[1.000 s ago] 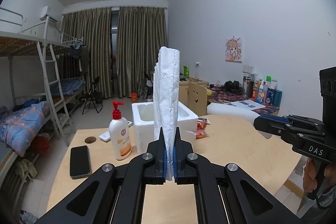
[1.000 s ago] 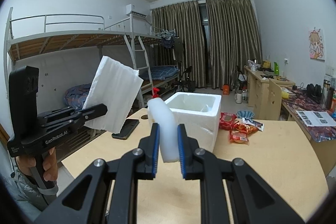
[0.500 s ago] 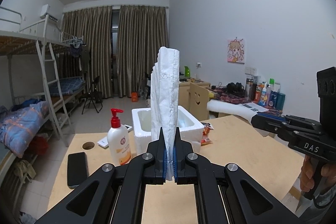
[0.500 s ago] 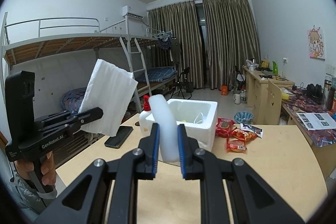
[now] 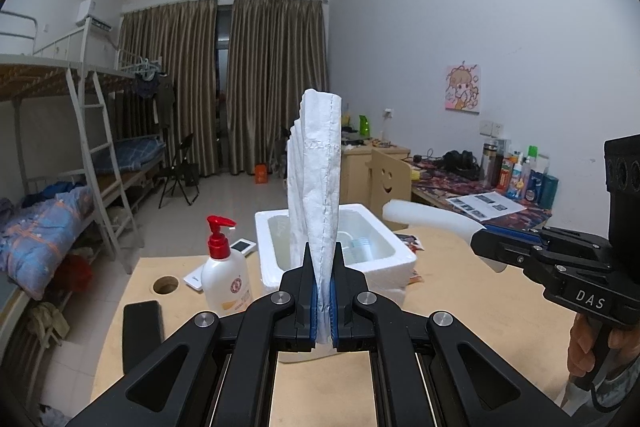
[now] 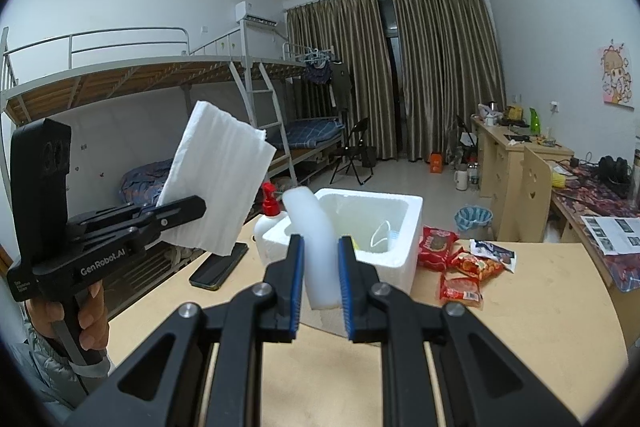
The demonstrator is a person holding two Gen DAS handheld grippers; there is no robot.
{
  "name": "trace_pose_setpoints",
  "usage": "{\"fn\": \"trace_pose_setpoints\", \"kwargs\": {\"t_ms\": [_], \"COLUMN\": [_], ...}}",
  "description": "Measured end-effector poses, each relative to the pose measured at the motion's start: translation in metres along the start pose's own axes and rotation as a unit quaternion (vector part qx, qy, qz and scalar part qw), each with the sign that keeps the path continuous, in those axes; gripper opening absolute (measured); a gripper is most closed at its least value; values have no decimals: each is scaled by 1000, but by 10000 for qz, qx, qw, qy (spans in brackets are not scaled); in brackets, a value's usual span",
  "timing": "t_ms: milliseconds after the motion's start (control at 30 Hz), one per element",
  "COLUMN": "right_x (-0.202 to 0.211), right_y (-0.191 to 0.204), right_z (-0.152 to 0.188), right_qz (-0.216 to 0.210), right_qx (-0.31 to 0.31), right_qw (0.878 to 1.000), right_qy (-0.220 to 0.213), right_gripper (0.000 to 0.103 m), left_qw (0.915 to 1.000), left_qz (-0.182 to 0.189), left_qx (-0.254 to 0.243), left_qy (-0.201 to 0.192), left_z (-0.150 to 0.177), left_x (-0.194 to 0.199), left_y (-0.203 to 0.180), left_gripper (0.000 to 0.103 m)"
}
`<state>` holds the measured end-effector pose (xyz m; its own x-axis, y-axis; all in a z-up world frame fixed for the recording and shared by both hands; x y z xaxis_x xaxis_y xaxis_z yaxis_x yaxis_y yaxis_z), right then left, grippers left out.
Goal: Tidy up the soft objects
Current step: 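Carry the tissue and foam tube together over the white foam box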
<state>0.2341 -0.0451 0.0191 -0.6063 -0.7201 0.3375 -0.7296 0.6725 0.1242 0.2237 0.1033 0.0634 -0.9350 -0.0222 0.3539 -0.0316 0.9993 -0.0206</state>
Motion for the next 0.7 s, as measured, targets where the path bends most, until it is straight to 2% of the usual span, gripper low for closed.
{"fn": "trace_pose_setpoints", "kwargs": {"t_ms": [300,700], "right_x": [-30,-48], "right_y": [-10,-25], "right_z": [-5,-16], "right_qz": [-14,84], "right_qx": [-85,-192], "right_qw": [9997,9991], "right_qy": [218,377], "right_gripper": [20,20], "left_qw": [9998,9988], "left_qz": [82,277], "left_qx": [-62,-93], "left_qy": [176,404], "left_z": [-8,-19], "left_x": [-44,-103], "left_y": [-1,-1], "left_gripper": [4,4]}}
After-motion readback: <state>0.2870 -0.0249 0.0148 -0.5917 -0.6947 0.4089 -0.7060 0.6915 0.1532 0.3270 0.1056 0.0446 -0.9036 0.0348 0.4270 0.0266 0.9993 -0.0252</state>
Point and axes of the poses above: each gripper's, at about its wrist camera, not at the fingertips, and x roughly against the way its jaws point, y to its left, z to its underside, the point moved 7 cm from there along -x, roughly the way its jaws point, and after that the axes turned 2 degrees about y, right-handed, at the moved point
